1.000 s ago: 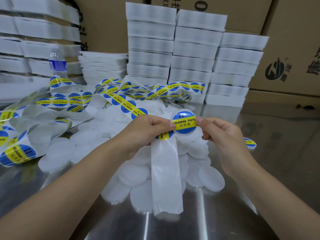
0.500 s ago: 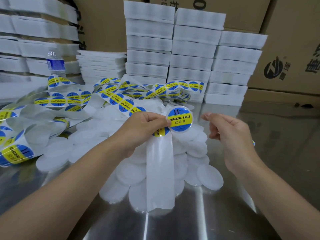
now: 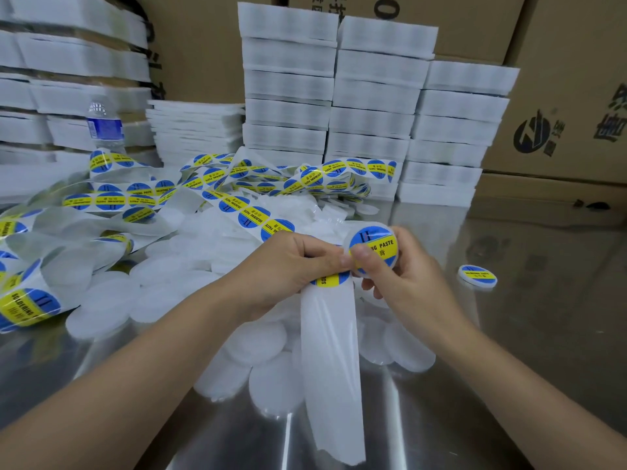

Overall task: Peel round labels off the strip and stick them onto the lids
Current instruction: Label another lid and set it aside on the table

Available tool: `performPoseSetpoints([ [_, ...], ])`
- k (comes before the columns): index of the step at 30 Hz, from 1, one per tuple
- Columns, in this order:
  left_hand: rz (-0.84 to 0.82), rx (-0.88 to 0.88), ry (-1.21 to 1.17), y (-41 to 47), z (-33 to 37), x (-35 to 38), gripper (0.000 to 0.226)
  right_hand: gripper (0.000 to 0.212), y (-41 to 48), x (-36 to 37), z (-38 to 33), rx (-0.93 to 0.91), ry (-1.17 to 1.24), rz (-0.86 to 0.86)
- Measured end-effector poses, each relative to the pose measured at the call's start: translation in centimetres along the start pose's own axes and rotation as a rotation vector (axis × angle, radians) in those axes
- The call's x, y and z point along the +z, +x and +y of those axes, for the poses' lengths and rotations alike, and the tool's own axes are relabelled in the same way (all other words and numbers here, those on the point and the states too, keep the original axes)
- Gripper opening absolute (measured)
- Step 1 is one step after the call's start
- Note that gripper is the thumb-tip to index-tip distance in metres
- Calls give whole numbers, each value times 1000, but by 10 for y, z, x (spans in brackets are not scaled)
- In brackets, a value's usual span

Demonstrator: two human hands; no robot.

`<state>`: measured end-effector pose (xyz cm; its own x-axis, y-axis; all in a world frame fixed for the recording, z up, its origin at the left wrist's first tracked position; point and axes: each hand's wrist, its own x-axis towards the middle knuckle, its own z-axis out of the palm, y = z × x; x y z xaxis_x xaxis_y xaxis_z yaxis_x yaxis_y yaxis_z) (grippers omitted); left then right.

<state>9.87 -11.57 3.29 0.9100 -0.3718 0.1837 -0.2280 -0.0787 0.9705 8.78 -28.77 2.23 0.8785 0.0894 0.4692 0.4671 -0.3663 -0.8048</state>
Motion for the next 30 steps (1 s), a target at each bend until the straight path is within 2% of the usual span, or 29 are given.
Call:
performPoseSetpoints([
  [4, -68, 6, 10, -2, 1, 1, 32, 47, 0, 1, 3, 10, -75, 52],
  [11, -79, -4, 60, -6, 8, 2, 42, 62, 0, 0, 3, 24, -103, 58],
  [15, -69, -24, 81, -6, 6, 0, 16, 71, 1, 0, 2, 40, -153, 98],
  [17, -66, -31, 93, -5, 5, 0, 13, 74, 3, -1, 4, 42, -187, 117],
  [22, -46, -32, 106, -6, 8, 1, 24, 75, 6, -4, 4, 19, -152, 111],
  [30, 12, -60, 91, -4, 7, 2, 18, 58, 7, -7, 7, -31, -182, 177],
])
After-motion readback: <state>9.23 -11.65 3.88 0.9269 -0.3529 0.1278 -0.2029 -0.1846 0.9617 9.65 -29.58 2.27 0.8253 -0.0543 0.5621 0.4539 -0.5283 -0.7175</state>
